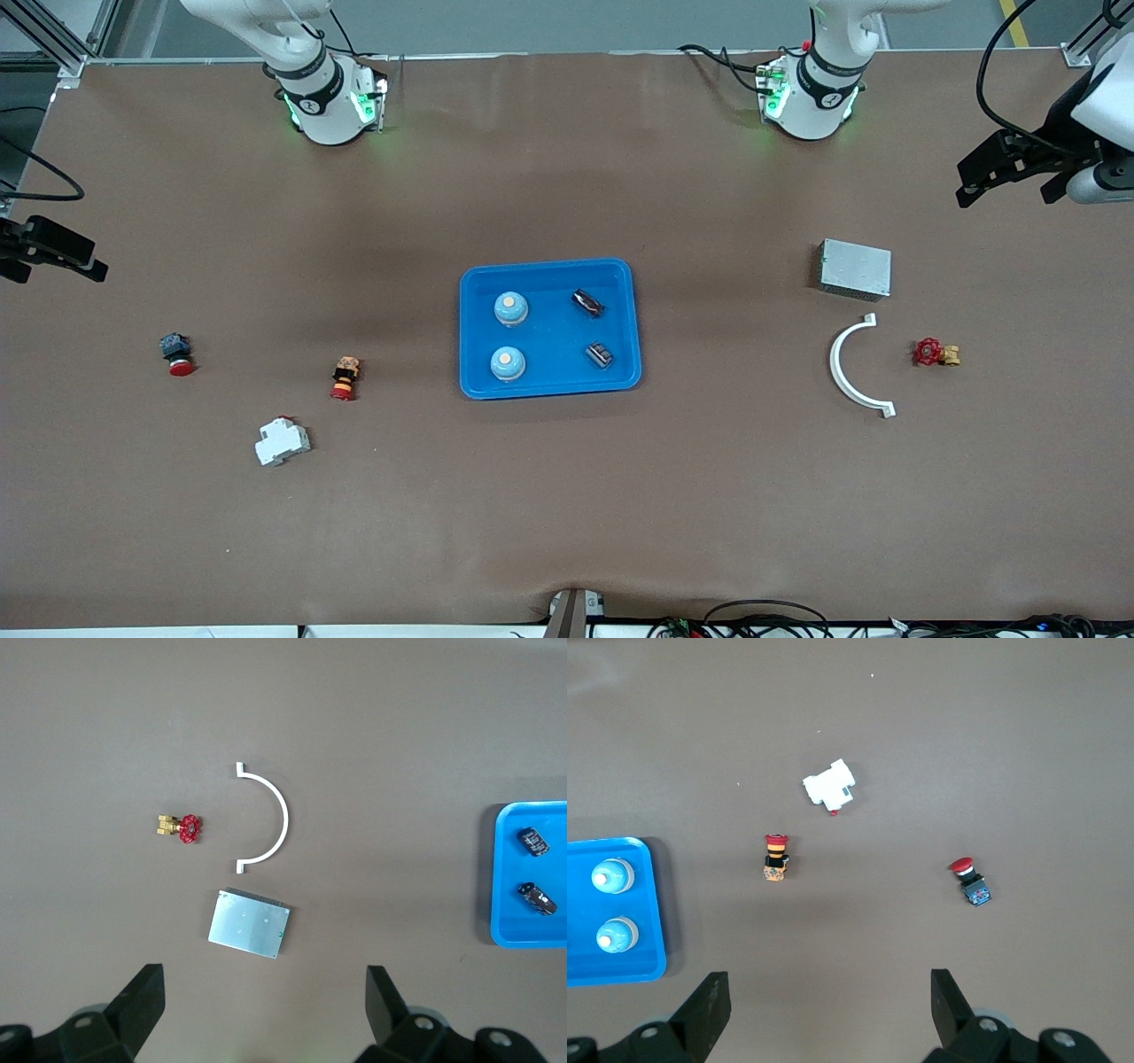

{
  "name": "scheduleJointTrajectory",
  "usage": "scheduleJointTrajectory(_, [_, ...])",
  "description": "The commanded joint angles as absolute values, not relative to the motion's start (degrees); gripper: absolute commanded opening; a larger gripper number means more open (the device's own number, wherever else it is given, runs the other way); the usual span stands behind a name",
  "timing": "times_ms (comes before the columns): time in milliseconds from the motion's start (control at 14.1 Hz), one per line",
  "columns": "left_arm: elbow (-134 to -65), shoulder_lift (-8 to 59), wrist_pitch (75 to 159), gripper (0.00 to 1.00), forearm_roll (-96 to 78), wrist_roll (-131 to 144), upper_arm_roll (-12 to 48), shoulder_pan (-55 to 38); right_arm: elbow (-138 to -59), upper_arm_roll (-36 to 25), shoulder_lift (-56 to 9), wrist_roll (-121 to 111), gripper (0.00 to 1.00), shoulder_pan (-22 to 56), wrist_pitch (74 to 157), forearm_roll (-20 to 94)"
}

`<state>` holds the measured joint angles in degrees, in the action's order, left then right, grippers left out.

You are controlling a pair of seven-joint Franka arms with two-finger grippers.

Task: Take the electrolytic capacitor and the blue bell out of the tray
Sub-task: 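Move the left gripper toward the tray while the right gripper approaches too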

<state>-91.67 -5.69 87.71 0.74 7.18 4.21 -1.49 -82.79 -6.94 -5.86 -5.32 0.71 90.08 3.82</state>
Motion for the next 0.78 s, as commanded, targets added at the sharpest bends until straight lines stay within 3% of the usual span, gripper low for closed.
scheduleJointTrajectory(0, [-90.7, -5.2, 87.1, 1.00, 1.5, 7.6, 4.5, -1.7, -84.3, -6.6, -4.5, -6.1, 1.00, 0.9, 91.1, 3.1])
scheduleJointTrajectory(212, [-90.3, -4.3, 87.3, 1.00, 1.3, 7.7, 4.4, -1.8, -85.0, -6.6, -4.3, -6.2, 1.00, 0.9, 91.4, 3.1])
scheduleJointTrajectory(354, [-84.5, 0.0, 87.2, 1.00, 1.7, 7.0, 4.5, -1.9, -85.0, -6.6, -4.3, -6.1, 1.00, 0.9, 91.4, 3.1])
scheduleJointTrajectory(708, [-84.5, 10.0, 91.9, 1.00, 0.6, 8.3, 5.7, -6.4, -85.0, -6.5, -4.1, -5.9, 1.00, 1.0, 91.6, 3.1])
